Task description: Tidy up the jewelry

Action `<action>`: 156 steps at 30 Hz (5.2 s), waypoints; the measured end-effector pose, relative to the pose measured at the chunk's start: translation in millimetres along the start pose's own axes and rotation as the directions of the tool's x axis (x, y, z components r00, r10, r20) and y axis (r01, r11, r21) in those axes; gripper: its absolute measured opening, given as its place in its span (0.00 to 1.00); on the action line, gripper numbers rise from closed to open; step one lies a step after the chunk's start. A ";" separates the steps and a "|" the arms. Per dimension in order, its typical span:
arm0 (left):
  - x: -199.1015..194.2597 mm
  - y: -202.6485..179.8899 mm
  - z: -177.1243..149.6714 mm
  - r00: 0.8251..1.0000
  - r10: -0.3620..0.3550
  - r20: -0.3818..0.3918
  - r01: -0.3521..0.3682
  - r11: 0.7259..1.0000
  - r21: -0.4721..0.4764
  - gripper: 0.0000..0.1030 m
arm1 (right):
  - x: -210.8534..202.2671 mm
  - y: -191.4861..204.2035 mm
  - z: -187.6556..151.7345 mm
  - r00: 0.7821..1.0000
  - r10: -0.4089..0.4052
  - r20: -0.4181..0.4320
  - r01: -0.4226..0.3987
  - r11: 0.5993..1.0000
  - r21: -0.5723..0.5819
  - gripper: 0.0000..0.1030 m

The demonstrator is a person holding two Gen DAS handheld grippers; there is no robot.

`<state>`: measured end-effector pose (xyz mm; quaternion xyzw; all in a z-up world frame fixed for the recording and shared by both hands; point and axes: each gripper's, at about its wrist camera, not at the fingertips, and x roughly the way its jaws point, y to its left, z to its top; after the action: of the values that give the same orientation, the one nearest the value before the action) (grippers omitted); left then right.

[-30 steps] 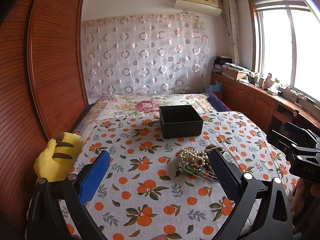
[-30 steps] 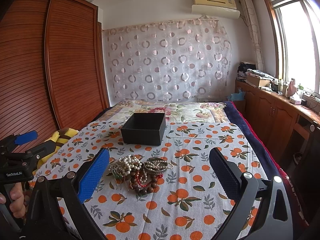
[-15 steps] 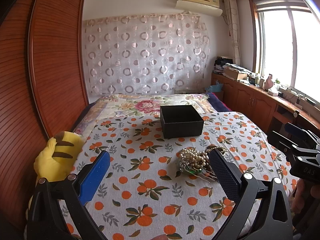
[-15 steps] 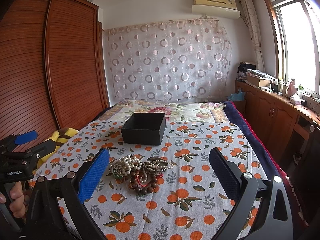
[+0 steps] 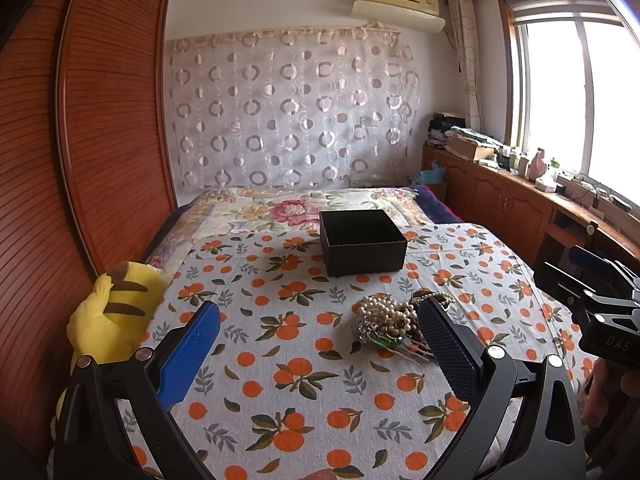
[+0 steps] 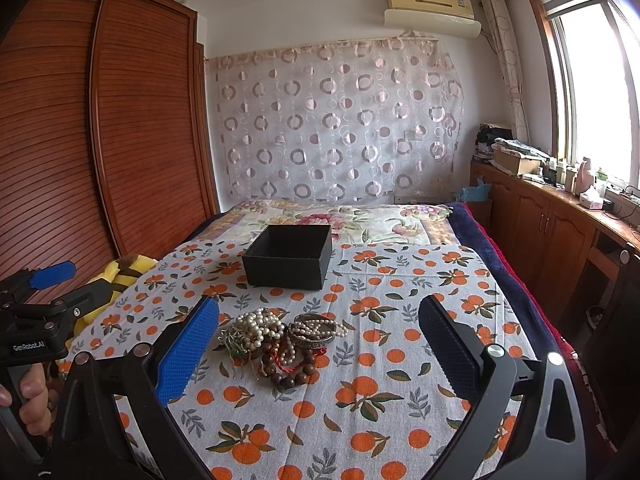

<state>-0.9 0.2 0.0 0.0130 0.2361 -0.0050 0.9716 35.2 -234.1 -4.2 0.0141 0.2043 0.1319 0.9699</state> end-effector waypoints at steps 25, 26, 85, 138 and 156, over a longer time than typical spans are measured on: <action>-0.7 -3.9 1.8 1.000 -0.010 -0.013 0.010 1.000 -0.005 0.93 | 3.6 -2.0 -4.9 1.000 0.003 -0.009 -0.003 1.000 0.002 0.98; 1.3 -3.7 0.8 1.000 -0.012 -0.019 0.012 1.000 -0.007 0.93 | 3.8 -1.4 -3.2 1.000 0.004 -0.013 -0.004 1.000 0.002 0.98; 127.7 -8.9 -47.7 0.924 -0.191 -0.331 0.182 0.982 -0.056 0.93 | 192.7 -47.0 -28.9 0.866 0.229 -0.443 -0.210 0.973 0.093 0.13; 187.2 -128.1 -2.3 0.842 -0.284 -0.458 0.398 0.901 0.174 0.80 | 74.1 -126.3 73.4 0.987 0.100 -0.125 -0.099 0.995 0.016 0.05; 198.3 -145.4 7.0 0.858 -0.240 -0.454 0.393 0.876 0.280 0.55 | 81.9 -117.3 64.2 0.982 0.120 -0.148 -0.120 0.993 0.006 0.05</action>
<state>176.3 -146.0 -88.1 0.1531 0.4263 -0.2080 0.8669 162.4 -324.2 12.9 0.0150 0.2742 0.1913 0.9423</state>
